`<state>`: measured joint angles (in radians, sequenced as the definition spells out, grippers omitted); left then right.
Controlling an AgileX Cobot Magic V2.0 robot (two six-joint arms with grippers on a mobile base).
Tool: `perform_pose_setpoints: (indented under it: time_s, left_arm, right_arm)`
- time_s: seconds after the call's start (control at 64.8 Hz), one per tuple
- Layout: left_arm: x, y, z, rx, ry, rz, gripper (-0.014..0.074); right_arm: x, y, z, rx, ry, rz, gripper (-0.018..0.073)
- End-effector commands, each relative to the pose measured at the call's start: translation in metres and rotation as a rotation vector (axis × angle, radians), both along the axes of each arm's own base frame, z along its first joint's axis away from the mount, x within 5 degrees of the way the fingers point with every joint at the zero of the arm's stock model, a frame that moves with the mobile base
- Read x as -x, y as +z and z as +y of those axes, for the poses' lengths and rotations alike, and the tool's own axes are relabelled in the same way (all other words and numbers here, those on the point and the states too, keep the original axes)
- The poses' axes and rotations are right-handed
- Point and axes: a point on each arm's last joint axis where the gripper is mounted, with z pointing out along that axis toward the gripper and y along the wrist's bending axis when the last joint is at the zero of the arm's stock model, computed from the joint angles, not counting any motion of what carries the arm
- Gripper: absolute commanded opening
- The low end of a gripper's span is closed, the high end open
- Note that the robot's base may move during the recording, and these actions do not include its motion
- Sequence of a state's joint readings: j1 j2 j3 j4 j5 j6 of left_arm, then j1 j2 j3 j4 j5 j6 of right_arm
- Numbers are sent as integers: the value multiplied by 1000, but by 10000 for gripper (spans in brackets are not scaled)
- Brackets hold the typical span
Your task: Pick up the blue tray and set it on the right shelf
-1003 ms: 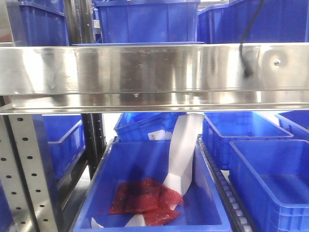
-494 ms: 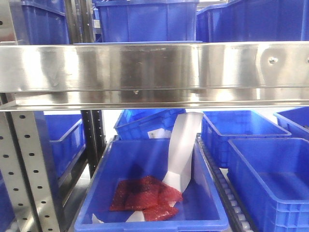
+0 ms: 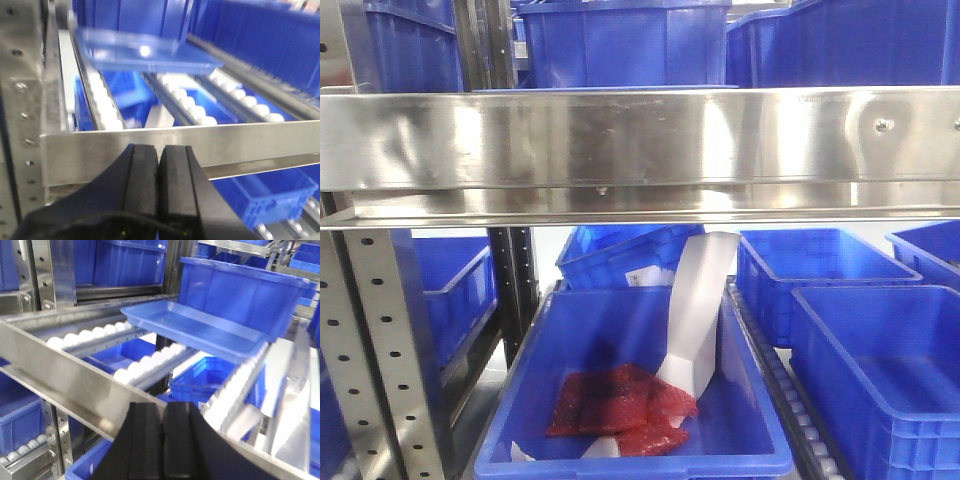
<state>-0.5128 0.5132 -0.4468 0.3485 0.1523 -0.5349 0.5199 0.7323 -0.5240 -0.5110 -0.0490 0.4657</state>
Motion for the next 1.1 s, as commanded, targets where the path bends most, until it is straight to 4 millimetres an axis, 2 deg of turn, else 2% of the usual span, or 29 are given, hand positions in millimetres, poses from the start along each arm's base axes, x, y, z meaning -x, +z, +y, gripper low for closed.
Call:
perform_pose_setpoints:
  time_s: [0.0, 0.108, 0.231, 0.787, 0.941, 1.018, 1.08]
  left_arm:
    - [17, 8, 6, 25, -35, -158, -31]
    - [36, -2, 17, -8, -29, -257, -31]
    - [48, -4, 25, 16, -22, -309, -31]
    - [49, -4, 25, 19, -22, -314, -31]
    - [49, -4, 25, 19, -22, -314, -31]
    - [49, -4, 25, 19, -22, -314, -31]
    - [49, -4, 25, 19, -22, -314, -31]
  right_arm:
    - [17, 12, -6, -47, 30, -113, 52]
    - [34, 12, -16, -74, 27, -161, 52]
    - [46, 17, -23, -102, 27, -212, 52]
    - [46, 14, -23, -99, 27, -207, 52]
    - [45, 2, -28, -123, -13, -146, 52]
    - [45, -12, -36, -26, -92, -186, 52]
    - [47, -25, -46, -28, -181, -209, 52]
